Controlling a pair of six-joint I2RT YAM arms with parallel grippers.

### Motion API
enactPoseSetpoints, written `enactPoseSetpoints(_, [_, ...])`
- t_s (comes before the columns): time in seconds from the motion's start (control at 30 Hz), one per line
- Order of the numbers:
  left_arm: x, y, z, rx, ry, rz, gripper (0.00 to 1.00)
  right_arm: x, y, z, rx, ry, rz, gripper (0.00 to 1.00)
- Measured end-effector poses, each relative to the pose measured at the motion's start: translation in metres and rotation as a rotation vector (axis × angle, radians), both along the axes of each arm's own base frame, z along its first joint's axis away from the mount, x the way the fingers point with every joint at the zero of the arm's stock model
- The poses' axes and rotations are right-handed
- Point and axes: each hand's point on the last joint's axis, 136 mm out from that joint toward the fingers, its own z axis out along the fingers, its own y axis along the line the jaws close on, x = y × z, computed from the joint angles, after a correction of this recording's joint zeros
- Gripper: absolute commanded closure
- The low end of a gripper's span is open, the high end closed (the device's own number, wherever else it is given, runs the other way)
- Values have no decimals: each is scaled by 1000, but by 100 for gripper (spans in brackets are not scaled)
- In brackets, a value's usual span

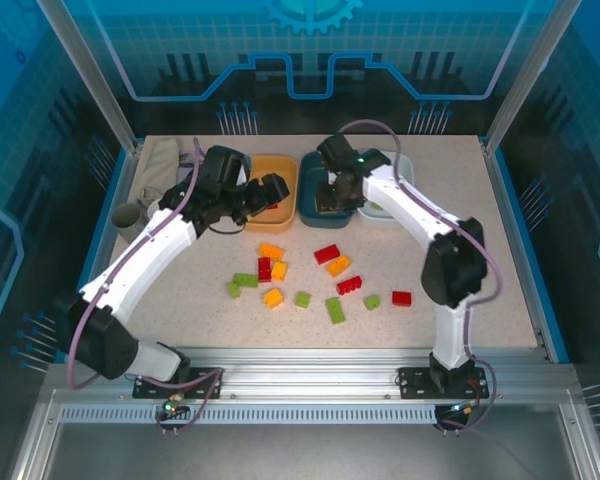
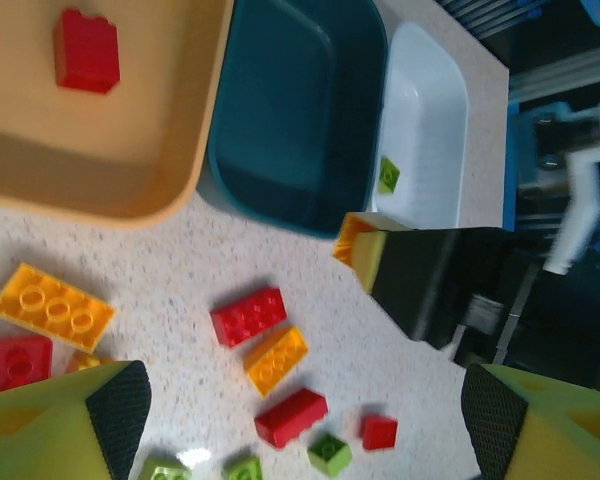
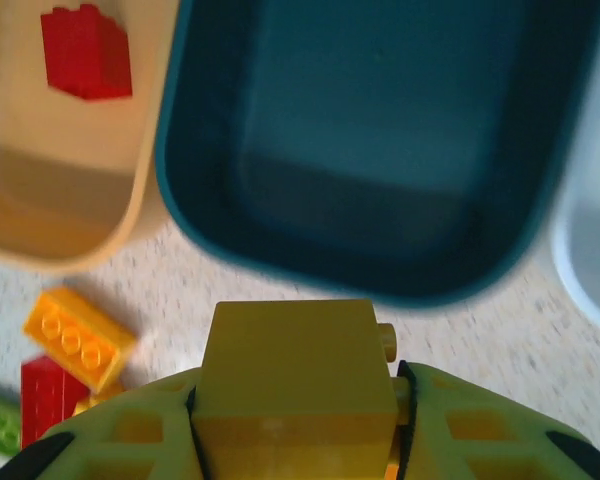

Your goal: Sort the legos into containers by color

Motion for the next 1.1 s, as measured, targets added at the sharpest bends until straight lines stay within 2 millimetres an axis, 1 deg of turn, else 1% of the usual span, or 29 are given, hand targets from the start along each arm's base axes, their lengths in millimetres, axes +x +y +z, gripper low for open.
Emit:
enactPoseSetpoints(0.1, [18, 7, -2, 1, 6, 20, 15, 28, 11, -25, -14, 24, -11, 68])
enactPoseSetpoints(0.2, [30, 15, -3, 2, 8, 40, 15, 51, 12, -51, -29, 51, -32, 68])
enactPoseSetpoints(0.33, [35, 20, -3, 3, 8, 47, 15, 74, 8, -78, -38, 70, -59, 66])
enactPoseSetpoints(0.47, [35, 19, -3, 4, 5, 37, 15, 86, 6, -96, -46, 87, -73, 61])
enactPoseSetpoints(0.6, [33, 19, -6, 6, 11, 35, 15, 88, 4, -106, -53, 107, -79, 49])
enactPoseSetpoints(0.73, [24, 22, -14, 15, 36, 34, 16, 88, 4, -102, -49, 108, -77, 39])
enactPoseSetpoints(0.83, [16, 25, -17, 19, 49, 34, 16, 89, 5, -97, -47, 101, -74, 37])
enactPoseSetpoints(0.9, [11, 26, -16, 21, 53, 34, 16, 88, 5, -88, -40, 89, -72, 37])
enactPoseSetpoints(0.97, [6, 28, -15, 22, 55, 34, 16, 90, 6, -71, -26, 60, -68, 36])
enactPoseSetpoints(1.07, [-4, 31, -15, 24, 62, 33, 16, 89, 7, -22, 15, -17, -62, 37])
enactPoseSetpoints(1.1, [-9, 32, -15, 29, 68, 32, 17, 87, 6, 0, 34, -51, -58, 37])
